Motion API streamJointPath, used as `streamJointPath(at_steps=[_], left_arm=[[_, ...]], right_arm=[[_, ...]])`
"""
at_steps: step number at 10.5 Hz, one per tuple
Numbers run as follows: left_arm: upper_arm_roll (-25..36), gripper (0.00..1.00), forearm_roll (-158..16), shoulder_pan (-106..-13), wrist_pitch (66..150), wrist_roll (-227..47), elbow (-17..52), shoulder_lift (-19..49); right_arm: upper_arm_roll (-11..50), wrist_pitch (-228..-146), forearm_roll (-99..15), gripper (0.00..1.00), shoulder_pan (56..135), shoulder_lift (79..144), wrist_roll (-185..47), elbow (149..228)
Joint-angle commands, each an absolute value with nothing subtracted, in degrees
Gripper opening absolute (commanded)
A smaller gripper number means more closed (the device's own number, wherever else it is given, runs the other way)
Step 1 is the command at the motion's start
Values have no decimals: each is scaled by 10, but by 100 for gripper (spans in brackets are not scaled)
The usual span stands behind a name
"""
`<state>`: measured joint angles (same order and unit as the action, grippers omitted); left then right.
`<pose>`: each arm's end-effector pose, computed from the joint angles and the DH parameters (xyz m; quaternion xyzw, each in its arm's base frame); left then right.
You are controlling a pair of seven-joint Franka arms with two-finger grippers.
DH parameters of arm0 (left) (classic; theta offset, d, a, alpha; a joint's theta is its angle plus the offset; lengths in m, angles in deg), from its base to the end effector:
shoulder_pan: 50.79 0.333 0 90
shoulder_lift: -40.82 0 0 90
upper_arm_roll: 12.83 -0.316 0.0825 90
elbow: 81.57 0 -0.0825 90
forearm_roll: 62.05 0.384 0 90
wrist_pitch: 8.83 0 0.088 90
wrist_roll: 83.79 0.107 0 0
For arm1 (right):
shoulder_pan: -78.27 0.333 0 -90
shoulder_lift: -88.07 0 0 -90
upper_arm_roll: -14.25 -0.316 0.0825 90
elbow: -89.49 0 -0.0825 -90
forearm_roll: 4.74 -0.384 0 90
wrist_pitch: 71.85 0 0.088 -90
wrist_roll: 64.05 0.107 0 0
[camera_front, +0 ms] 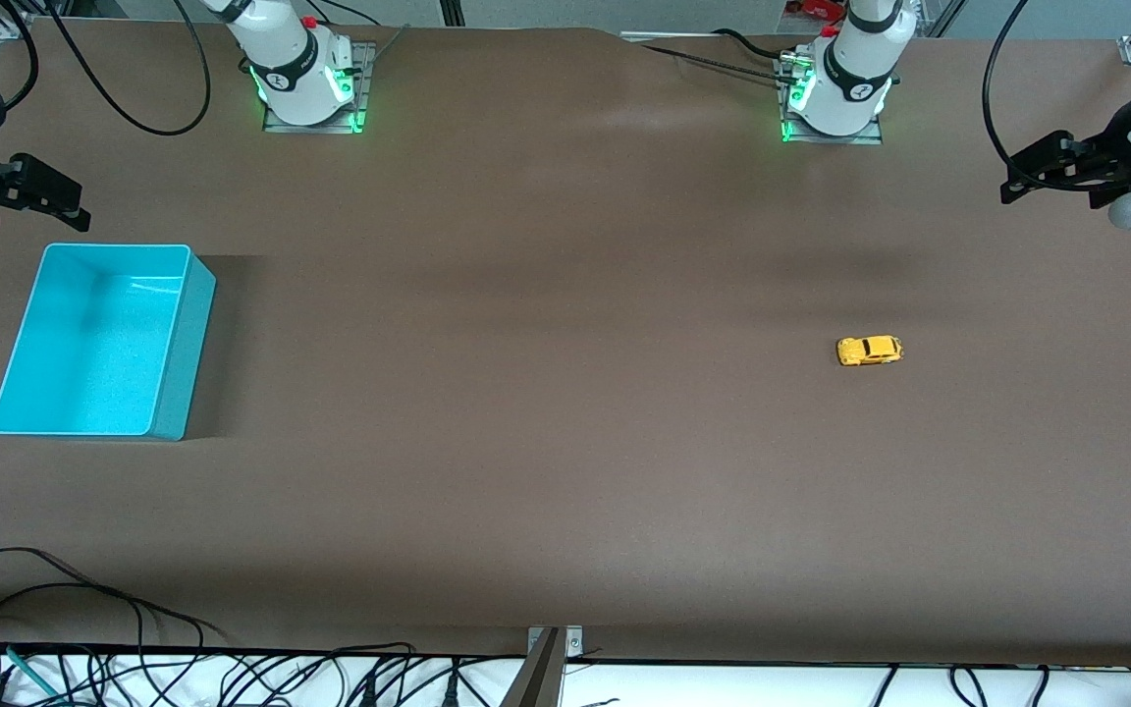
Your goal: Wind up and store yellow beetle car
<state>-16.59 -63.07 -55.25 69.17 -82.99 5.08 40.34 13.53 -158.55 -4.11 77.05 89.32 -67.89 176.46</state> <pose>0.5344 -0.0089 0.6303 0.9967 -0.0142 -0.0796 0.0086 0.5557 -0.0062 0.6322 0.9995 0.0289 -0.0135 0.0048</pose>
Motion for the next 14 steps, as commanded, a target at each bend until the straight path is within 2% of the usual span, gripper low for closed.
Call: streamJointPath(at_steps=[1, 5, 10, 14], left_arm=[[-166, 100, -635, -545, 726, -830, 64, 395], [-170, 100, -634, -533, 764, -831, 105, 382], [-183, 100, -635, -531, 797, -828, 122, 336], [-192, 100, -635, -527, 887, -826, 191, 335]], right_arm=[[129, -1581, -48, 100, 763, 895, -672, 1757], [129, -1580, -48, 100, 763, 895, -672, 1757], [129, -1582, -48, 100, 763, 896, -672, 1757], [130, -1580, -48, 100, 762, 896, -672, 1757]])
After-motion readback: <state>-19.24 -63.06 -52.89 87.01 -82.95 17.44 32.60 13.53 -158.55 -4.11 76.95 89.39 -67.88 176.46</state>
